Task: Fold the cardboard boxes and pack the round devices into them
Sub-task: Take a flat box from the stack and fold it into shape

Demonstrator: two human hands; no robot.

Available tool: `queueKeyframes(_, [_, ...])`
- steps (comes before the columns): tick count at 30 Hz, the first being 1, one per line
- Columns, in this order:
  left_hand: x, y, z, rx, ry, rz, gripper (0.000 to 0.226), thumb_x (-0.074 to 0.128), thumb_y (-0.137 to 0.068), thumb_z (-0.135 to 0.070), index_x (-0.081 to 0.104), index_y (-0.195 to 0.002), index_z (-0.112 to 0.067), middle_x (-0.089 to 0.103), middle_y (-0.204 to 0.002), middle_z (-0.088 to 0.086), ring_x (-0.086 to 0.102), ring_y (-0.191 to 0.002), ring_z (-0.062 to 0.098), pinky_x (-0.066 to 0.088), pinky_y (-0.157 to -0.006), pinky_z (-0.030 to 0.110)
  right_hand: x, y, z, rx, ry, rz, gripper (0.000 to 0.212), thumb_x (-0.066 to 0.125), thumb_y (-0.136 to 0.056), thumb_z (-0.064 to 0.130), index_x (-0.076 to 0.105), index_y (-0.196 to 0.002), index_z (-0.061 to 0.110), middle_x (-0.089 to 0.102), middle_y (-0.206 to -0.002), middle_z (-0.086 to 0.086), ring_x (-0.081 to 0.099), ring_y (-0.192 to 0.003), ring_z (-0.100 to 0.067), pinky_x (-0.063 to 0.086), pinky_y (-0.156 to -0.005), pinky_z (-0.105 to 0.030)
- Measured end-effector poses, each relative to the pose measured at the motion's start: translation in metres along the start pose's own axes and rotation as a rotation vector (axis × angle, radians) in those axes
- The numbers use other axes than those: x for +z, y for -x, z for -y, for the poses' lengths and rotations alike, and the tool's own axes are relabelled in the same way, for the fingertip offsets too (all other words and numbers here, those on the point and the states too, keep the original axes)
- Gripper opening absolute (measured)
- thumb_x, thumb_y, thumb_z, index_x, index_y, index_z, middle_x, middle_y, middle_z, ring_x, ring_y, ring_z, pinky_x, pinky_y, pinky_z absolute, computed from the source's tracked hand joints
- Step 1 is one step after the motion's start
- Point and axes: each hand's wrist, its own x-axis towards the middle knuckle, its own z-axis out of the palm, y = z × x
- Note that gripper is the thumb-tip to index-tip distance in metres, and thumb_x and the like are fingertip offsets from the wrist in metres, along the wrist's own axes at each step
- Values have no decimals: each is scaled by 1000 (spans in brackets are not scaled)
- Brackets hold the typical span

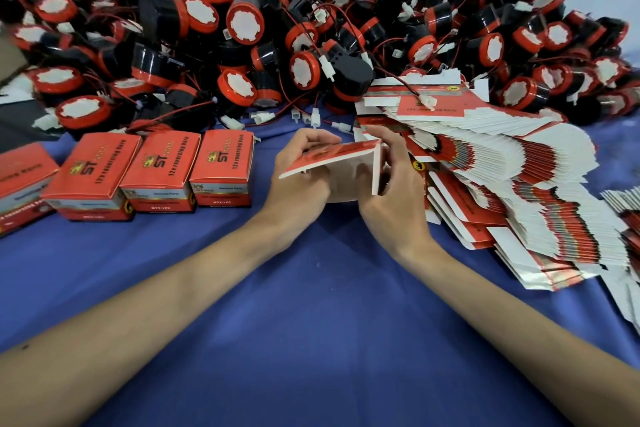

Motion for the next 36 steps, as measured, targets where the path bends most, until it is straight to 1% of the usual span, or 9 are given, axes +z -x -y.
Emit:
queueKeyframes(4, [0,0,-1,8,14,-7,39,46,-80,22,57,-90,-14,63,-88,-5,61,-75,-8,46,-65,9,1,2,-1,-7,-54,10,60,61,-76,9,45,-133,13,62,-86,0,60,-75,-11,49,-64,-18])
queueKeyframes(9, [0,3,-5,3,12,1,37,45,-85,18,57,-90,-17,63,-88,-7,59,-78,-11,44,-68,7,-1,0,0,23,-197,-1,60,61,-74,11,46,-131,16,63,-94,-5,62,-84,-16,50,-69,-18])
queueKeyframes(14, [2,4,-7,3,-4,17,29,50,-88,16,57,-97,-11,62,-94,-6,58,-83,-8,46,-76,12,-1,0,-2,19,-237,-24,58,64,-75,10,42,-129,14,59,-98,-12,60,-87,-25,52,-71,-28])
queueKeyframes(19, [1,3,-4,-110,59,4,28,48,-89,13,58,-101,-10,65,-103,3,62,-94,10,50,-81,23,-3,0,-1,-75,-250,-86,53,70,-76,23,44,-122,15,58,-98,11,58,-83,-6,46,-69,-17])
queueKeyframes(23, [-4,-2,-4,-253,172,110,28,40,-95,6,57,-105,-13,66,-104,6,65,-88,11,54,-72,27,-2,4,0,-93,-247,-110,56,69,-73,12,43,-122,23,57,-111,-2,59,-97,-17,46,-78,-22])
queueKeyframes(26, [-4,-1,-6,-220,159,154,34,47,-90,13,57,-109,-13,67,-105,4,66,-95,14,56,-84,35,-1,3,-1,-72,-188,-152,57,67,-74,9,43,-124,22,54,-112,12,56,-101,-5,46,-83,-15])
queueKeyframes(30, [0,6,-8,-85,-19,173,52,65,-79,15,50,-121,-12,60,-116,1,61,-108,10,53,-94,43,-3,0,-3,31,-81,-105,63,70,-75,-2,42,-131,10,54,-123,-10,54,-113,-21,48,-96,-37])
queueKeyframes(32, [0,6,-8,-52,-42,182,57,72,-76,10,48,-123,-12,53,-127,11,56,-115,15,50,-98,38,-3,-1,-4,45,-27,-123,59,68,-76,-4,44,-129,10,56,-120,-7,55,-110,-19,48,-93,-32])
queueKeyframes(36, [-2,9,-7,-32,-20,354,60,74,-74,-23,42,-124,-21,44,-131,12,51,-116,14,47,-92,27,-3,-3,-8,149,-106,-160,26,56,-88,7,52,-113,8,61,-92,5,58,-79,-2,45,-66,-19])
